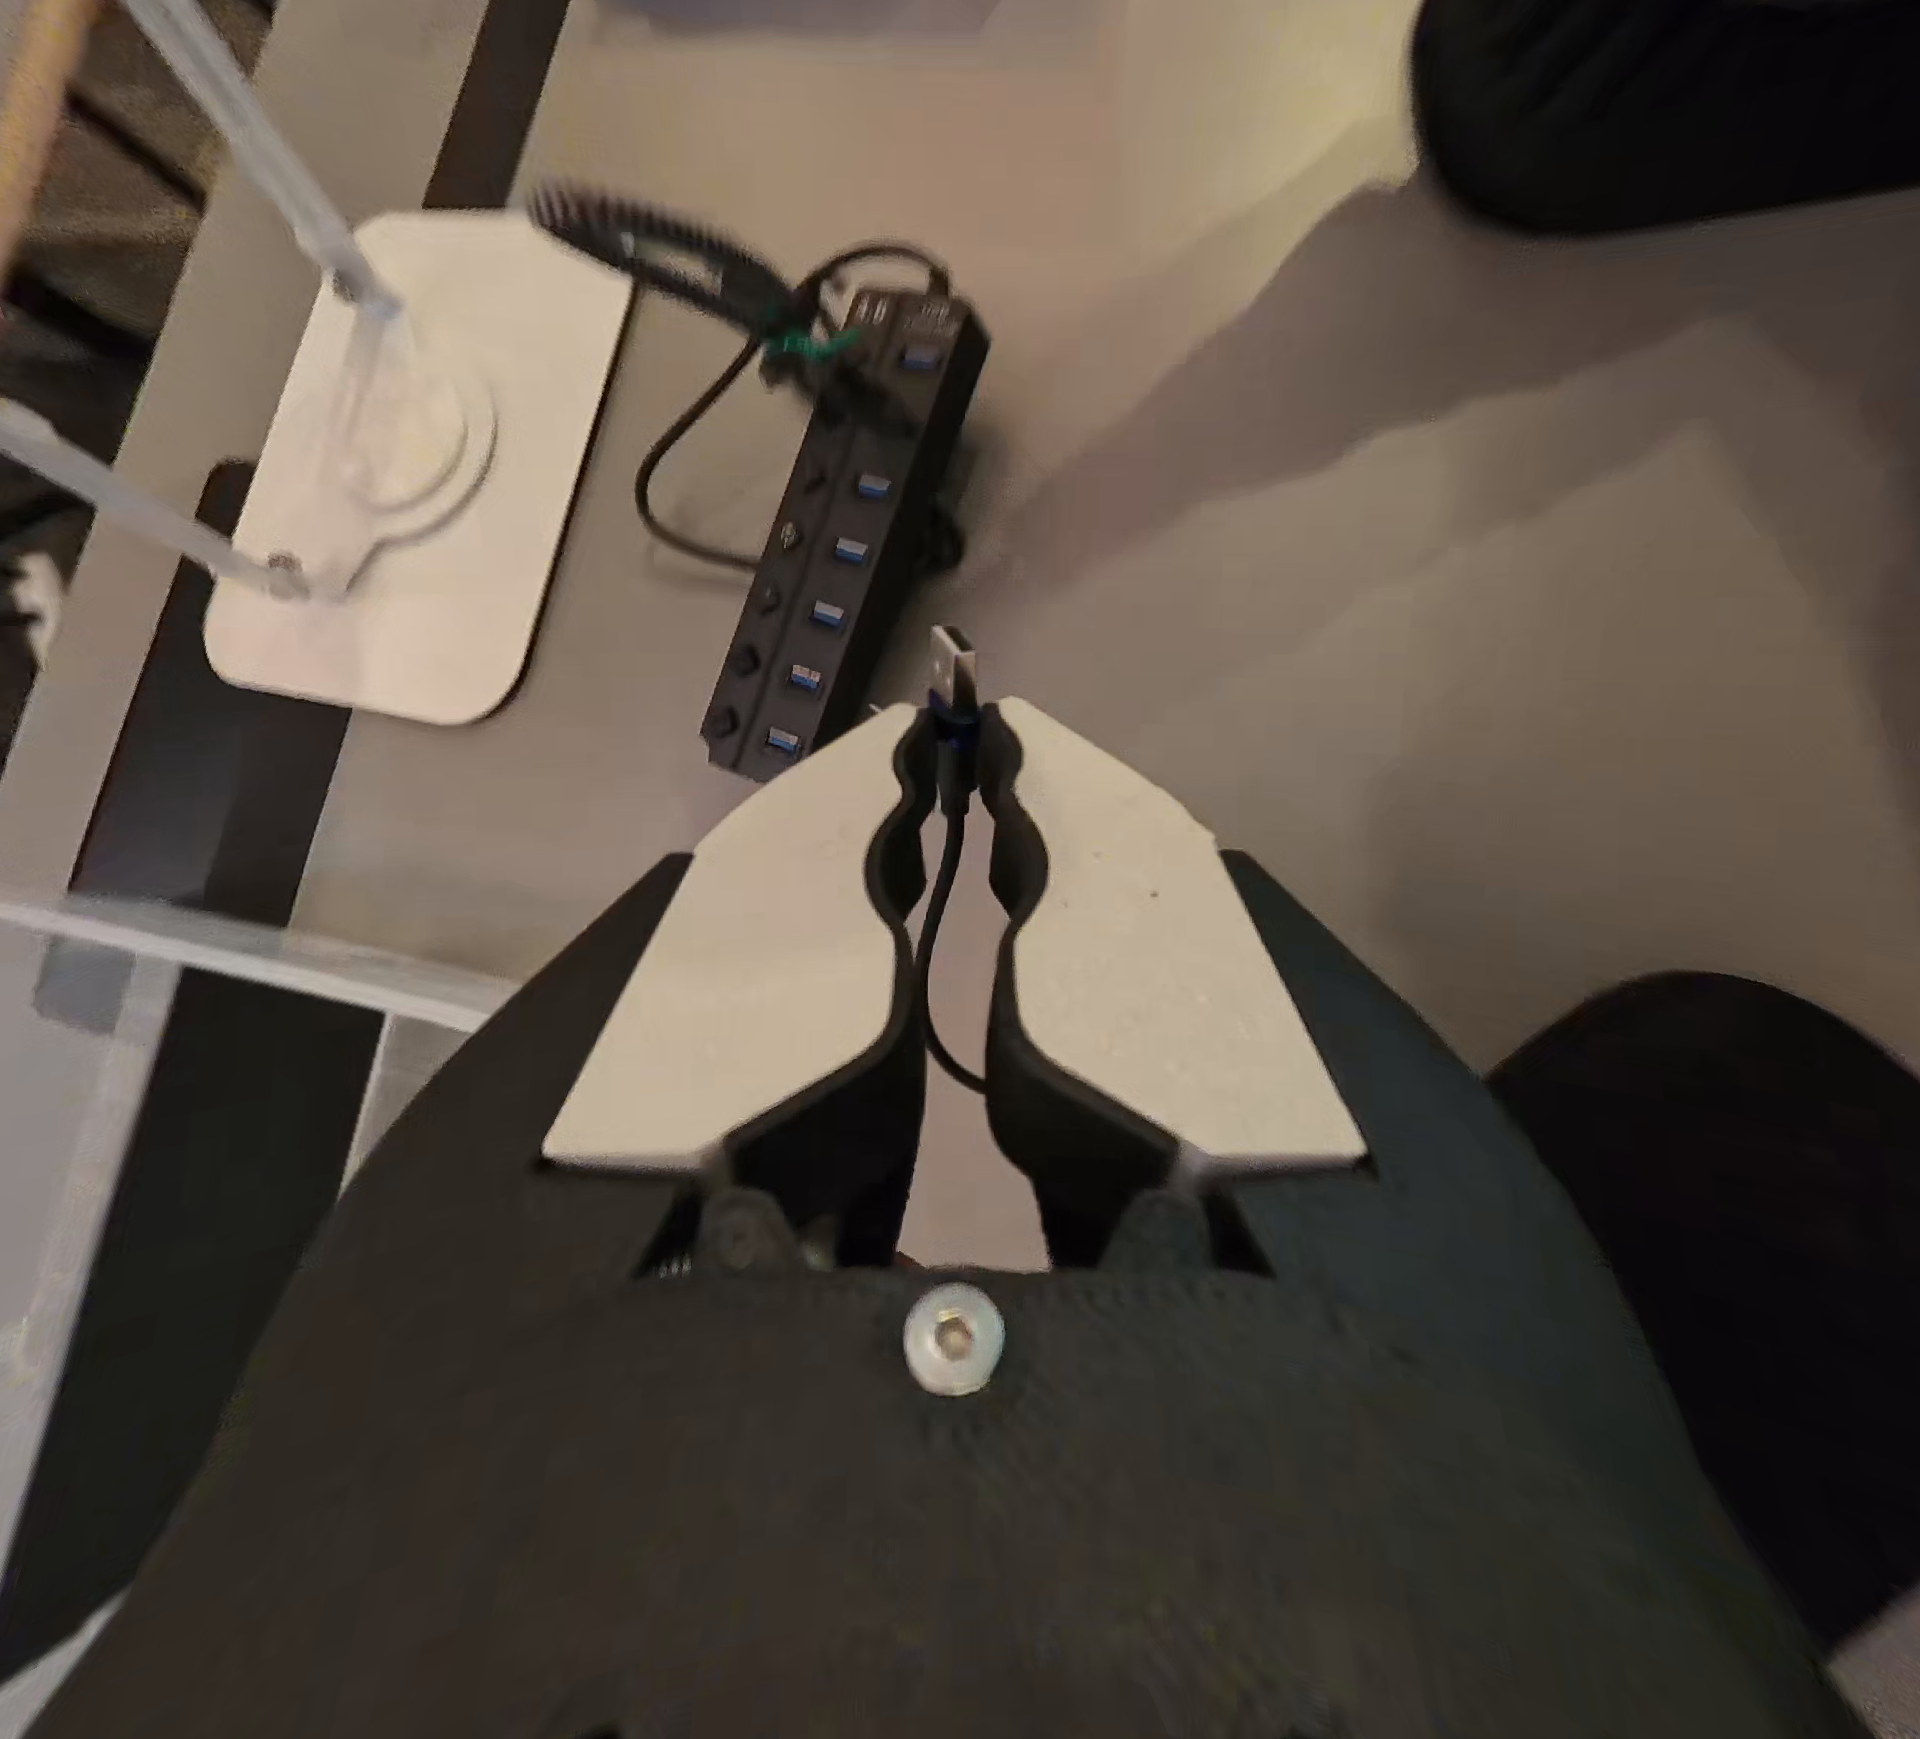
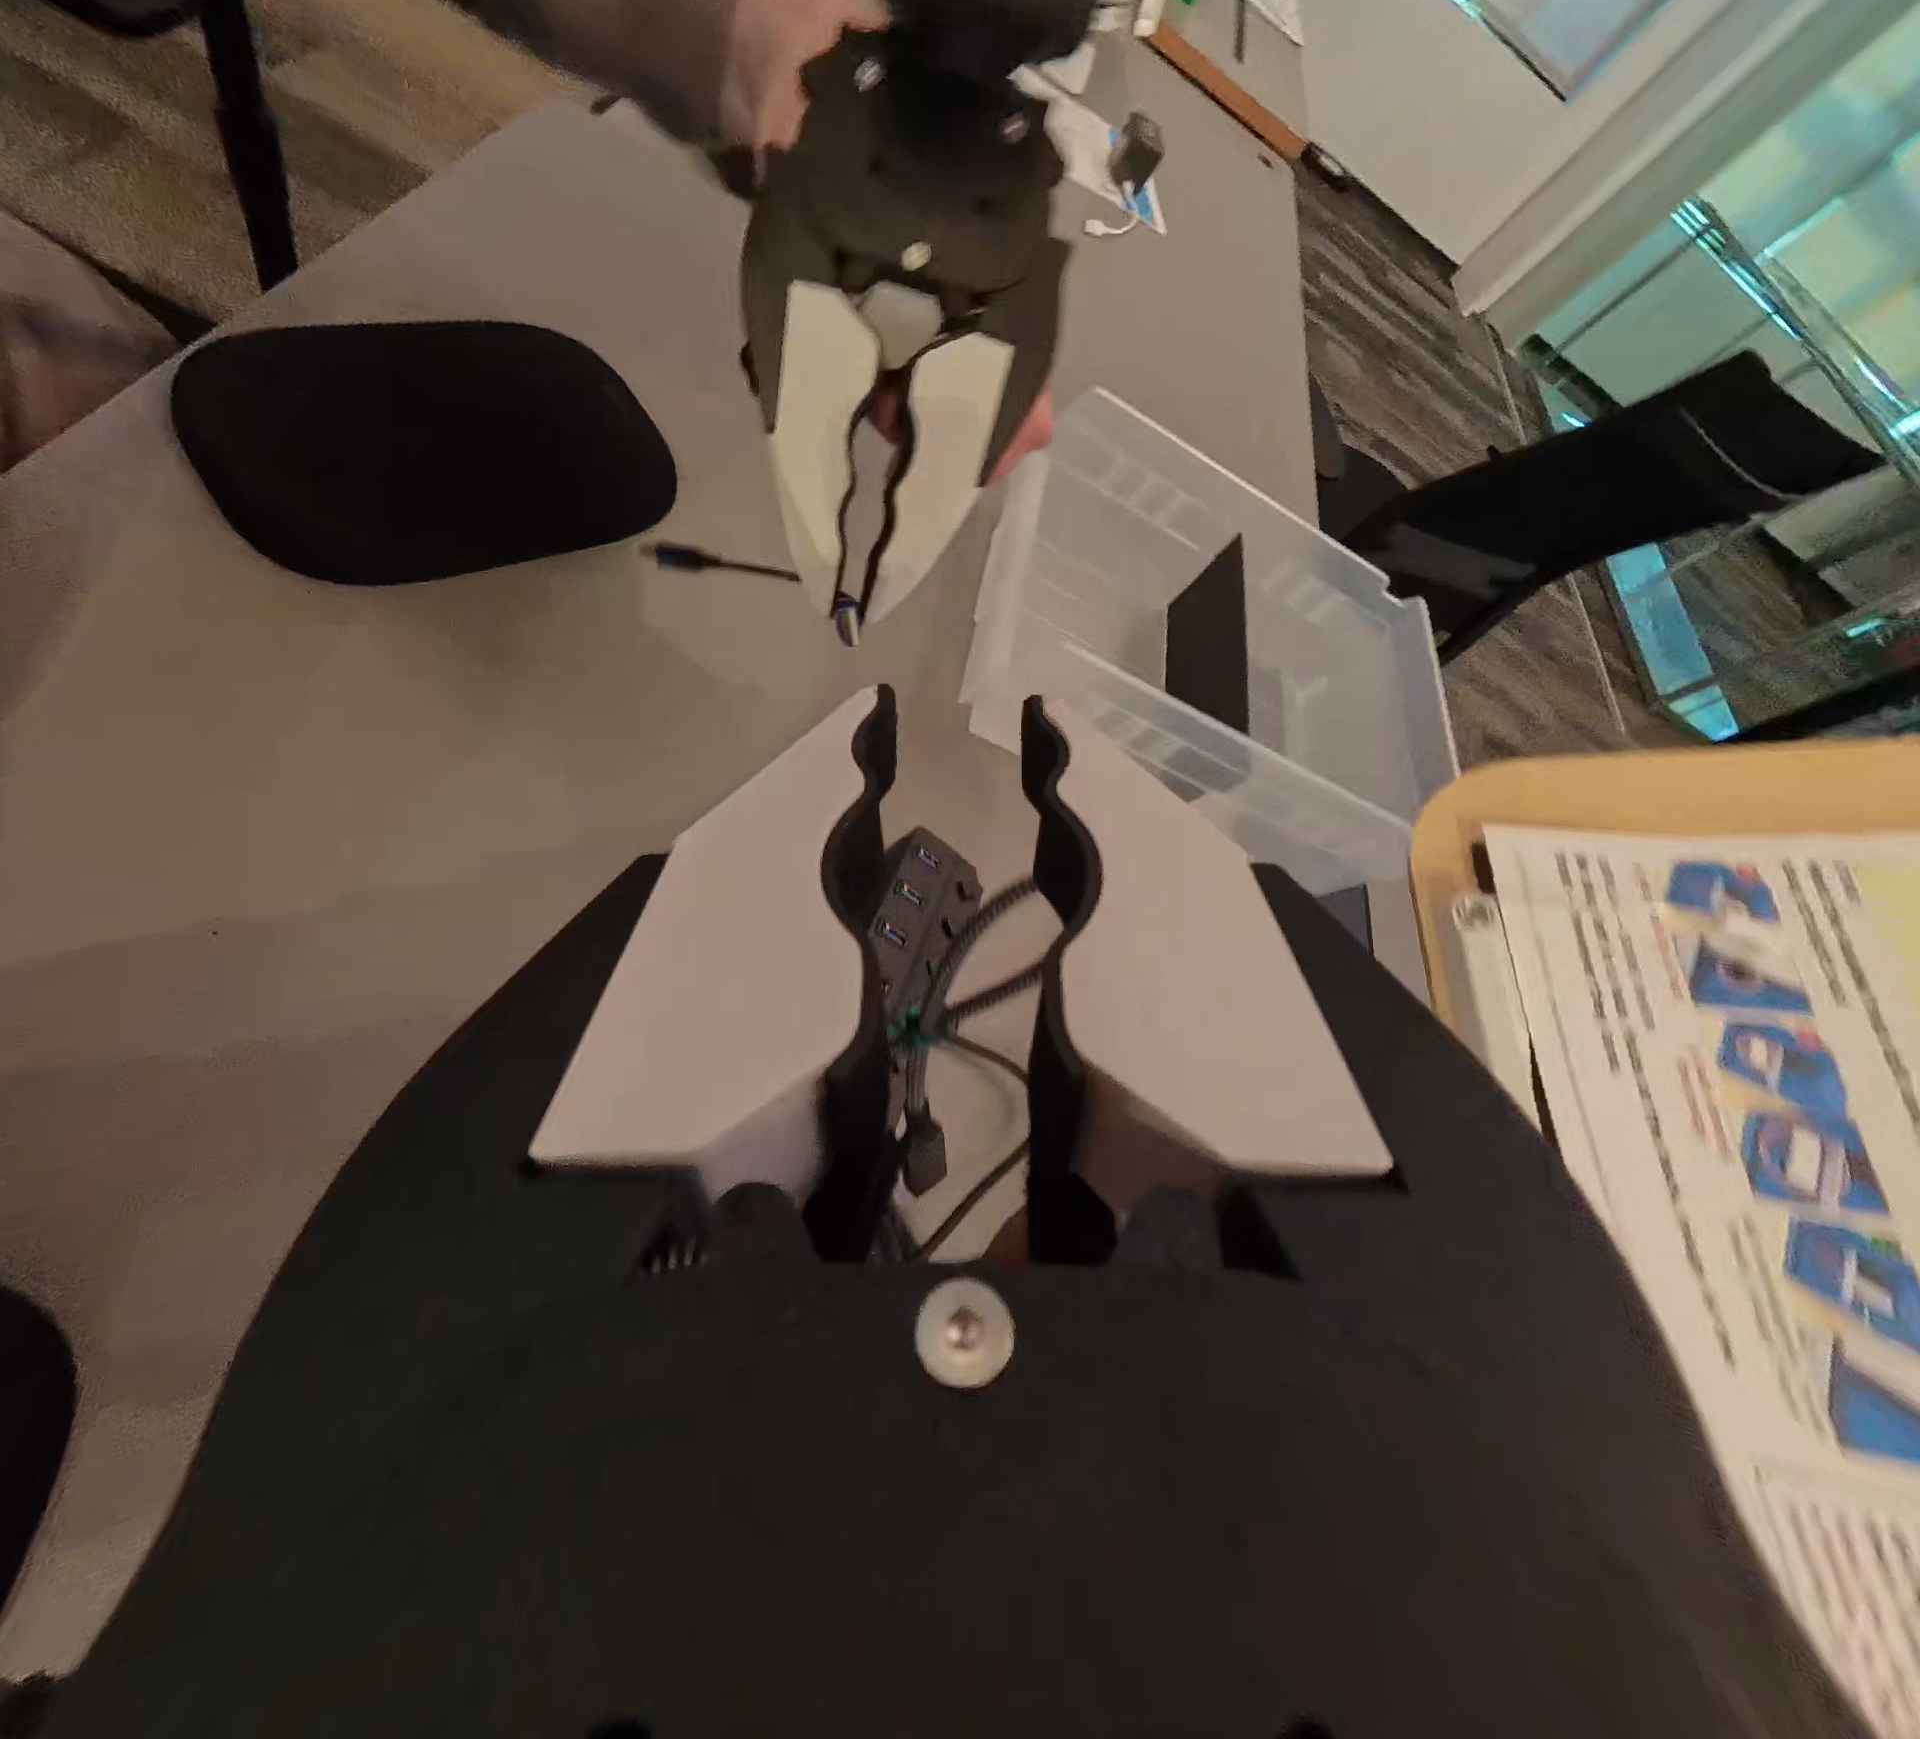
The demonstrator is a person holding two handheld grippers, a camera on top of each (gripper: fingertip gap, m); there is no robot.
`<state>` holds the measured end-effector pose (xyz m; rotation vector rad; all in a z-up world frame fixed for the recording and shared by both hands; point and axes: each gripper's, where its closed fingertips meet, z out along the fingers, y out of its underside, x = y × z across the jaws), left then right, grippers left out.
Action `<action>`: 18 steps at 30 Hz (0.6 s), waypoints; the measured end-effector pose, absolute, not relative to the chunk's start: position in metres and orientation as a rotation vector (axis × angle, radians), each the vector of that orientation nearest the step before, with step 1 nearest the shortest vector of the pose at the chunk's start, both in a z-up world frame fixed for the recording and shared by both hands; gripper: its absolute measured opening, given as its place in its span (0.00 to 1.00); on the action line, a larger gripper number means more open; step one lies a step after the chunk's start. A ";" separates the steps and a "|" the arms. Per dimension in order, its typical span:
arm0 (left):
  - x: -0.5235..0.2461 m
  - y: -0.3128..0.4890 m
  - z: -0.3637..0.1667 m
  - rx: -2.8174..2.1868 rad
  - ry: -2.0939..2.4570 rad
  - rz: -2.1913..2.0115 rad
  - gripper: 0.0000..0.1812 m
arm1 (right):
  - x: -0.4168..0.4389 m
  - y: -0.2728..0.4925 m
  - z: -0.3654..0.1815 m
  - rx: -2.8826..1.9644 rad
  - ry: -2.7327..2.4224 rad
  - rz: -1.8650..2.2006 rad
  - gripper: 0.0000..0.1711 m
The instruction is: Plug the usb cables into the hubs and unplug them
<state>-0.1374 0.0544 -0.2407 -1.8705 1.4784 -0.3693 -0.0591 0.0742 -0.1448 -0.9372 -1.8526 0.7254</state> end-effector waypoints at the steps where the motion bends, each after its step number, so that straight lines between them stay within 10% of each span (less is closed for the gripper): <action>1: -0.136 0.051 -0.228 -1.850 1.484 -0.413 0.04 | -0.069 0.067 -0.146 -0.912 -1.879 0.700 0.13; 18: -0.122 -0.003 -0.169 -1.872 1.869 -1.127 0.04 | -0.118 -0.002 -0.162 -0.559 -2.051 0.588 0.13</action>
